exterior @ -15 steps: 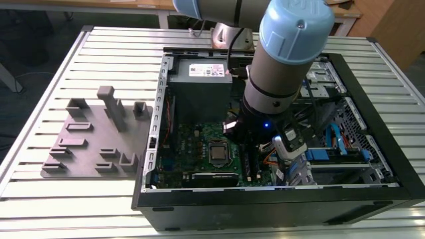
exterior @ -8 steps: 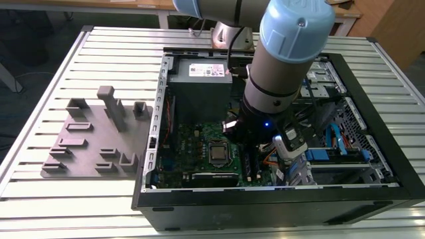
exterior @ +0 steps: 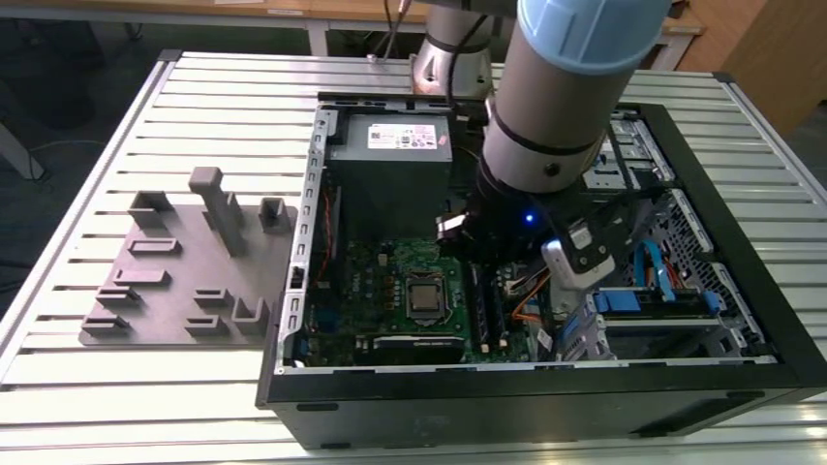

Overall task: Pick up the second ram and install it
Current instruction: 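Insert the second ram into the second slot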

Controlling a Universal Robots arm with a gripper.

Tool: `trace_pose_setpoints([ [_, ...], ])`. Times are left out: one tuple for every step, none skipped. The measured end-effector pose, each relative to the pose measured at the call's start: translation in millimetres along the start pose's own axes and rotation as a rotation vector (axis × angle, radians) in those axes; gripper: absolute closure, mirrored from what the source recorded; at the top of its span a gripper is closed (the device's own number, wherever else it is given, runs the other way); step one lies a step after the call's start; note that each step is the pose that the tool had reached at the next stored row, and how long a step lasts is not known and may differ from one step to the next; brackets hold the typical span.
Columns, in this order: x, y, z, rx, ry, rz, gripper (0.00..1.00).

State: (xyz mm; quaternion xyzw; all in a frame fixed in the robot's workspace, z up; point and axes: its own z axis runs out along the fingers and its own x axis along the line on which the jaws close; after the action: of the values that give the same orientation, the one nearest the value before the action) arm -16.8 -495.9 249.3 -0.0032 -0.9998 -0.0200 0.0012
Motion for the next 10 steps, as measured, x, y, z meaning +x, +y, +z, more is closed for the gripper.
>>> trace_pose_setpoints([
  [0.0,0.3,-2.6,-0.0001,-0.0003,0.0,0.87],
  [0.0,0.7,-5.0,0.0,-0.0004,0.0,0.87],
  [0.0,0.9,-7.8,0.0001,-0.0005,0.0,0.89],
  [0.0,1.1,-10.4,0.0,-0.0006,0.0,0.89],
  [0.0,1.1,-11.4,0.0001,-0.0005,0.0,0.89],
  [0.0,1.1,-11.3,-0.0003,-0.0006,0.0,0.89],
  [0.0,1.1,-11.3,-0.0004,-0.0007,0.0,0.89],
  [0.1,1.1,-11.8,-0.0004,-0.0006,0.0,0.89],
  [0.1,1.1,-11.9,-0.0004,-0.0006,0.0,0.89],
  [0.1,1.1,-11.9,-0.0004,-0.0006,0.0,0.89],
])
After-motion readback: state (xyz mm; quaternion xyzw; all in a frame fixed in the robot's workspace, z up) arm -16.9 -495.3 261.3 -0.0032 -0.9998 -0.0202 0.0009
